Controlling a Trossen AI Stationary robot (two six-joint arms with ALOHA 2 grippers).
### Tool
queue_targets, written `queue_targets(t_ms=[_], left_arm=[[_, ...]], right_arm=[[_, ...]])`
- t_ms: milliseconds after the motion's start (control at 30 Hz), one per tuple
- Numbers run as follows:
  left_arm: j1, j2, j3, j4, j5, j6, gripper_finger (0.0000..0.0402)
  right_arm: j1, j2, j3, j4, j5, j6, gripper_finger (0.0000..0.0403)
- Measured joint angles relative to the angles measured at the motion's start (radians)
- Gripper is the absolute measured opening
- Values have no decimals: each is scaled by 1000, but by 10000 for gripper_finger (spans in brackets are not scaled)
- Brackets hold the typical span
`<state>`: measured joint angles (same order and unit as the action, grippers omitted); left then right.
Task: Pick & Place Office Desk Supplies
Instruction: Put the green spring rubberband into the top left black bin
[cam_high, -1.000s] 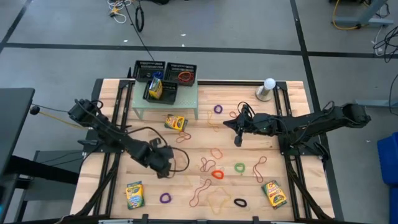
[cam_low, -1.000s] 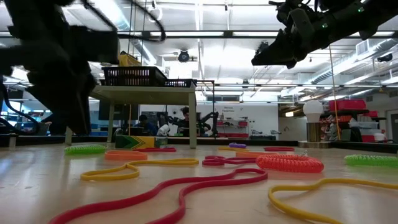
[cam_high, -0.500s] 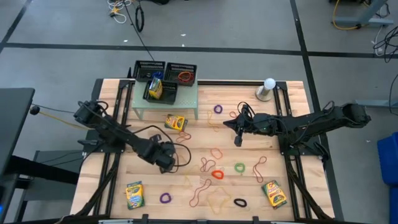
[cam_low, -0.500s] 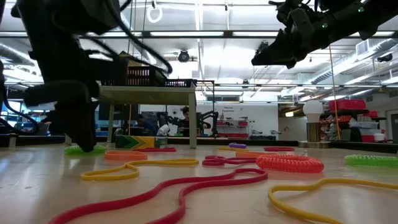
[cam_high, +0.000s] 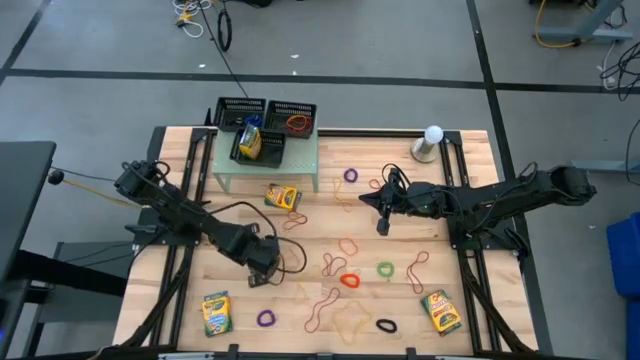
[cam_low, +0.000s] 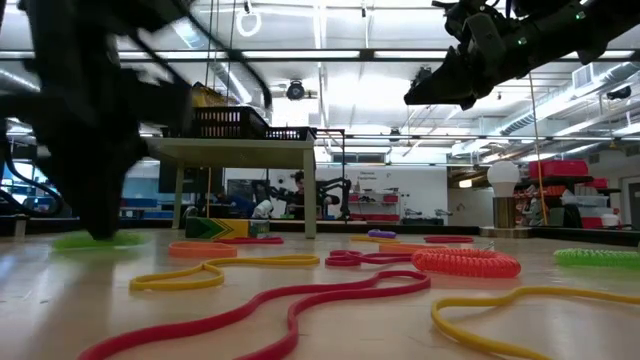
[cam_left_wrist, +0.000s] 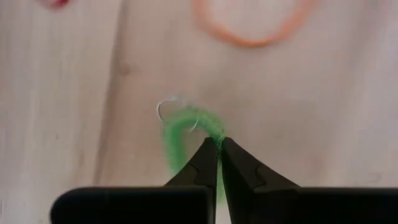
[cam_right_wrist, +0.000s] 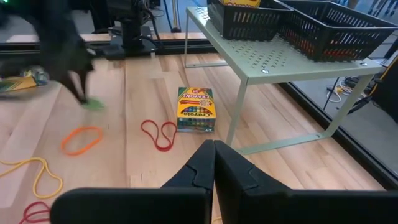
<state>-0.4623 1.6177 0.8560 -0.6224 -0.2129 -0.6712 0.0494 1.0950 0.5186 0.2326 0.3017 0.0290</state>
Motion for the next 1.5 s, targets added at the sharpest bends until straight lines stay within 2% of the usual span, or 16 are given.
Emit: queue_targets(t_ms=[133, 300, 467, 633, 800, 1000, 1267, 1367, 1500], left_arm=[[-50, -55, 83, -77, -15, 33, 10], [-90, -121, 242, -221, -206, 37, 13], [-75, -175, 413, -293, -363, 112, 15], [7, -220, 570, -373, -511, 220, 15], [163, -271, 675, -401, -613, 338, 16], [485, -340, 666, -399, -575, 450, 16], [982, -393, 551, -207, -330, 602, 16], [1102, -396, 538, -169, -258, 609, 16], [1207, -390, 483, -167, -243, 611, 16]], right_arm=[[0, 0, 0, 3, 1, 0, 11], [0, 0, 0, 3, 1, 0, 11], [-1, 0, 0, 3, 1, 0, 11], [-1, 0, -2, 3, 1, 9, 11], [-1, 0, -3, 0, 1, 11, 11], [-1, 0, -3, 2, -1, 8, 11], [-1, 0, -3, 4, -3, -2, 11], [-1, 0, -3, 8, -2, -18, 11], [-12, 0, -3, 18, -2, -18, 11]])
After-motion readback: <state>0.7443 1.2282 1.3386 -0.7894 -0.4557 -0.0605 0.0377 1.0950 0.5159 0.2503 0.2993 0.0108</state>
